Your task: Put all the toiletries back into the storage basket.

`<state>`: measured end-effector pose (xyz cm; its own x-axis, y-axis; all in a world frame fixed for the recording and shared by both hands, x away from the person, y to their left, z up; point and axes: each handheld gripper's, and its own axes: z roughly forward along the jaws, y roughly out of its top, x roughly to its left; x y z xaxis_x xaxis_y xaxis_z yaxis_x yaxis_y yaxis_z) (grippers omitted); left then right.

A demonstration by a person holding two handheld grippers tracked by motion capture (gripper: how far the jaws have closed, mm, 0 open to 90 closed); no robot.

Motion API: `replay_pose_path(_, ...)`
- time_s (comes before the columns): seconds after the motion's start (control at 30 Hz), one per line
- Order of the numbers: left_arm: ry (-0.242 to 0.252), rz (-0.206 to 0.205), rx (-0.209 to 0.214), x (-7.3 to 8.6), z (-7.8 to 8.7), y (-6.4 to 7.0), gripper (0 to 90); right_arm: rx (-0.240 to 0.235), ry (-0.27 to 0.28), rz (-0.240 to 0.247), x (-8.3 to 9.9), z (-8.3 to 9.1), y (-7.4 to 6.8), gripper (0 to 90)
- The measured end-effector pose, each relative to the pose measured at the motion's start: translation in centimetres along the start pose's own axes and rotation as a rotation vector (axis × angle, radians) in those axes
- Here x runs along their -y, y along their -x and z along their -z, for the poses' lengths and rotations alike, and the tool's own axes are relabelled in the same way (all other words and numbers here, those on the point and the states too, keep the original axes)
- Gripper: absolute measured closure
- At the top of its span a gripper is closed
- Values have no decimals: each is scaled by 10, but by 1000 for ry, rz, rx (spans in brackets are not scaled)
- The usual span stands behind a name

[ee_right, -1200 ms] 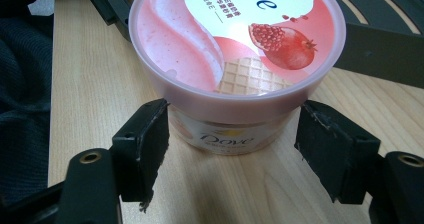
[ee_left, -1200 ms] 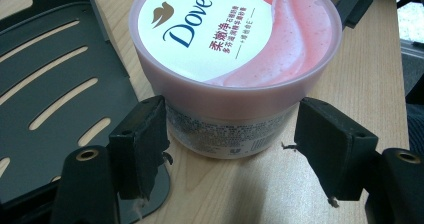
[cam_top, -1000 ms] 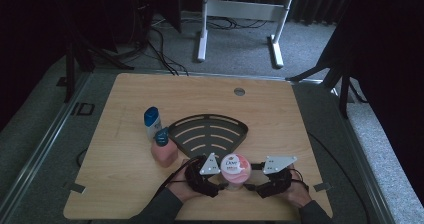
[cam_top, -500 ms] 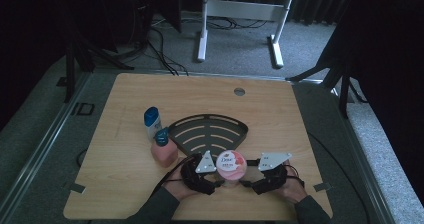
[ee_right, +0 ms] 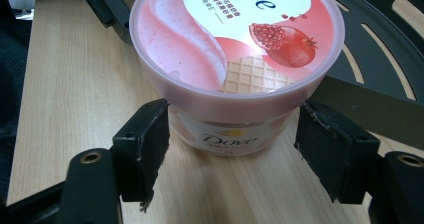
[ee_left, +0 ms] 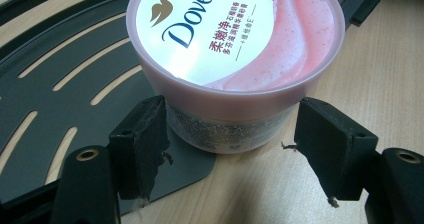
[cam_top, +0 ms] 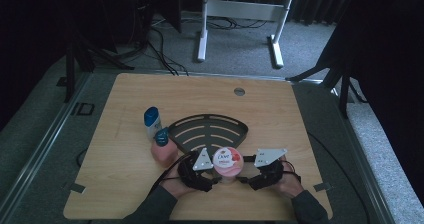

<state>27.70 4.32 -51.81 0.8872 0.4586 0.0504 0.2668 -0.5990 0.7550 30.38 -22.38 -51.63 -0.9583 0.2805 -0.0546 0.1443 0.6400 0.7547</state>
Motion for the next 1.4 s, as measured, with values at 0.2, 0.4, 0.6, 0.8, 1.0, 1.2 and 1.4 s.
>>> replay_pose_path(0.2, -1, 9, -11, 1, 1, -3, 297, 1, -7, 15, -5, -3, 3, 296)
replay_pose_path(0.4, -4, 10, -28, -2, 2, -6, 297, 0, -11, 20, -9, -5, 8, 297)
replay_pose_path(0.6, -10, 22, -35, -2, 2, -9, 297, -5, -13, 28, -12, -7, 13, 297)
replay_pose_path(0.8, -25, 26, -46, -3, 1, -12, 296, -2, -23, 38, -14, -10, 16, 297)
replay_pose_path(1.0, -23, 35, -54, -3, 2, -15, 296, -1, -21, 42, -17, -12, 18, 297)
replay_pose_path(1.2, -14, 49, -67, -4, 3, -18, 296, 2, -16, 52, -21, -12, 22, 304)
replay_pose_path(1.4, -12, 60, -77, -4, 3, -21, 297, 3, -14, 59, -24, -14, 27, 312)
